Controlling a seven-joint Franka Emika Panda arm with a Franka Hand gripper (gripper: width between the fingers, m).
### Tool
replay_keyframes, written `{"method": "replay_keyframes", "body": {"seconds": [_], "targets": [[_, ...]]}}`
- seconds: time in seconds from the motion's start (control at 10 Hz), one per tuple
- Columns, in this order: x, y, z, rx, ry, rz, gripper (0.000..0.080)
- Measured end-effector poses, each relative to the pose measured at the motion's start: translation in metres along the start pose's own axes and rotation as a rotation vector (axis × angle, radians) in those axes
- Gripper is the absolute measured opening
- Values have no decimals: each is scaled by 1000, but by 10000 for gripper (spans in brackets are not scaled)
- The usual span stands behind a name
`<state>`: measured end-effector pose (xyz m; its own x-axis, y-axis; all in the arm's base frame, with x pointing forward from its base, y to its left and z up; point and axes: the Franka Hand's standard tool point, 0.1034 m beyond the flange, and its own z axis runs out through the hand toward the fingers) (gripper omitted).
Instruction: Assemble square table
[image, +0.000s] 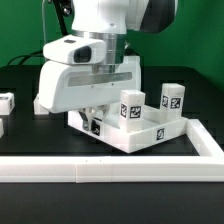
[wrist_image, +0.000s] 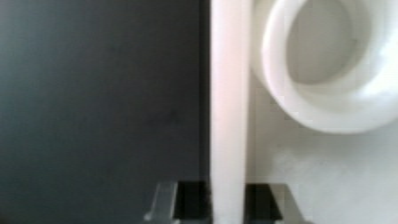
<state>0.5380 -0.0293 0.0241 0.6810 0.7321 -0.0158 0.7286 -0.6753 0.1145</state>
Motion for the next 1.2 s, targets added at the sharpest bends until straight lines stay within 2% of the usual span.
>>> {"method": "replay_keyframes", "body": {"seconds": [0.6, 0.8, 1.0, 1.2], "targets": [[-6, 5, 1, -9, -15, -244, 62], [-7, 6, 1, -14, -30, -399, 62], [10, 5, -3, -11, -53, -555, 61], [23, 3, -4, -21, -62, -681, 61]]}}
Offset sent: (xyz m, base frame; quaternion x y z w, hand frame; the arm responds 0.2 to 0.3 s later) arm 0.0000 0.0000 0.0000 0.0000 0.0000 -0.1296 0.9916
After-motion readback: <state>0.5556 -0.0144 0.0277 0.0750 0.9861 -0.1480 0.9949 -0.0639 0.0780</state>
